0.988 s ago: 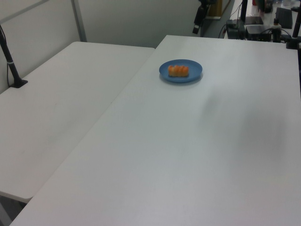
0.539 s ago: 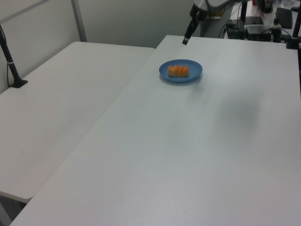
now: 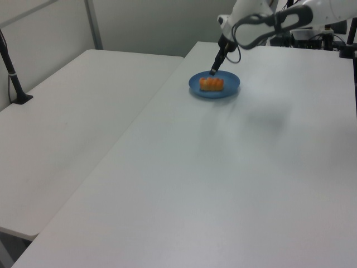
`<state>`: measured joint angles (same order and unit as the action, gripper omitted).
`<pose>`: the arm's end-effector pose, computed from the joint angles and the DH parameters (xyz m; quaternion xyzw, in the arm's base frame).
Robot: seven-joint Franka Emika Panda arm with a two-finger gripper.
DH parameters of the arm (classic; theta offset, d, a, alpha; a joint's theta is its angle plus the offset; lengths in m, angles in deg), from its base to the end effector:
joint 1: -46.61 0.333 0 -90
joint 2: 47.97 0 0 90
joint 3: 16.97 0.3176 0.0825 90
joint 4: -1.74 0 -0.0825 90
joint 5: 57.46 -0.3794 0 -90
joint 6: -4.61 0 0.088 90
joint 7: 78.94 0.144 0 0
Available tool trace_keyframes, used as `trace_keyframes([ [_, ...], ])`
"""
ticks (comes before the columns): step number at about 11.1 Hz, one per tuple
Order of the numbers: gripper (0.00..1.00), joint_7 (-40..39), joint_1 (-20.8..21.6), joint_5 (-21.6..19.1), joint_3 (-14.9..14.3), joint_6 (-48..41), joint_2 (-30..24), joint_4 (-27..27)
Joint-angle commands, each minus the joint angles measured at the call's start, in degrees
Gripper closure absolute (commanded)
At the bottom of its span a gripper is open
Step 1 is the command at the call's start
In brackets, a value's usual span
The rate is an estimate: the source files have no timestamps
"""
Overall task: Put the bread on the table
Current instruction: 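Lower the open gripper over the orange bread roll and close it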
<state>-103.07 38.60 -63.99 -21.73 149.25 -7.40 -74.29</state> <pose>0.7749 -0.1577 0.3401 0.9668 0.0752 0.2371 0.0585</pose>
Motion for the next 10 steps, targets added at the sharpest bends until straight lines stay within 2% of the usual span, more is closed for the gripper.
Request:
trace_keyframes([
  [1, 0.00, -0.4, 0.4, 2.1, -0.5, 4.4, 3.3, 0.4],
  [4, 0.00, 0.1, 0.5, 4.2, -0.9, 6.5, 5.3, 0.3],
  [6, 0.17, 0.1, 0.6, 6.5, -1.0, 6.4, 5.4, -0.1],
  [9, 0.55, 0.1, 0.6, 6.6, -1.0, 6.3, 5.4, -1.0],
  [10, 0.60, 0.1, 0.7, 6.6, -1.0, 6.3, 5.3, -1.0],
])
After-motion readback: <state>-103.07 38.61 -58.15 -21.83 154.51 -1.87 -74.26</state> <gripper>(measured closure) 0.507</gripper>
